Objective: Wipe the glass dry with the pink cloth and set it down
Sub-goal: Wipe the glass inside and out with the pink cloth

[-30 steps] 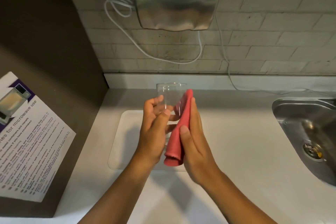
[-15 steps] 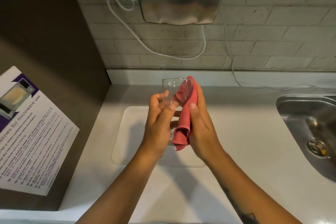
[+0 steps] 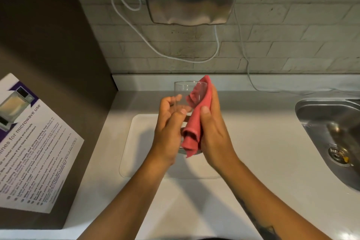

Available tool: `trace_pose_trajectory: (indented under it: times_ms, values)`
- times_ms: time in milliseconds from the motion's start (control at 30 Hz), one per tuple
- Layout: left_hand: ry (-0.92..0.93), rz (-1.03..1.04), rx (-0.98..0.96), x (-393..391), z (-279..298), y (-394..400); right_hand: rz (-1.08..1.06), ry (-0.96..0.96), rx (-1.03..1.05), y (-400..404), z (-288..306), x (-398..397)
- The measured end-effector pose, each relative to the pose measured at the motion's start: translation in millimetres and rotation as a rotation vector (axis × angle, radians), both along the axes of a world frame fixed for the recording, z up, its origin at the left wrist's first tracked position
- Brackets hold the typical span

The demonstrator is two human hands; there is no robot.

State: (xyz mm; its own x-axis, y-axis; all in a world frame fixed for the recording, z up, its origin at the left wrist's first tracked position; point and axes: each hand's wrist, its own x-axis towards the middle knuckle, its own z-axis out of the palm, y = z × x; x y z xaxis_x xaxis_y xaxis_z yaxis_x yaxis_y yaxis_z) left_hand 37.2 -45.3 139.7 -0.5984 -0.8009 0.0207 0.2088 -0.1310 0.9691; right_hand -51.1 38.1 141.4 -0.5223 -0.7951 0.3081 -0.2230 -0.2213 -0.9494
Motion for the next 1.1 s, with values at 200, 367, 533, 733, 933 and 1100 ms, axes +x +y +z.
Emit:
trace_pose_trajectory:
  times_ms: [200, 367, 533, 733, 933, 1100]
  values:
    - [0.002, -0.009, -0.031, 3, -5, -10, 0.007, 0.111, 0.011, 12, -24, 17]
    - [0.025, -0.026, 0.011, -1, -7, -3, -0.032, -0.073, -0.028, -3, 1, -6]
    - [0.036, 0.004, 0.004, -1, -4, -18, 0.011, 0.100, 0.038, 17, -28, 25]
    - [-0.018, -0.034, 0.008, -2, -3, -4, 0.019, -0.055, -0.027, 0, -4, -3]
    - [-0.123, 0.091, -0.163, -6, -1, 8, -0.064, -0.062, -0.030, 2, -10, 2]
    - [-0.230, 0.256, -0.384, -1, -2, 23, -0.111, -0.093, -0.016, 4, -12, 2]
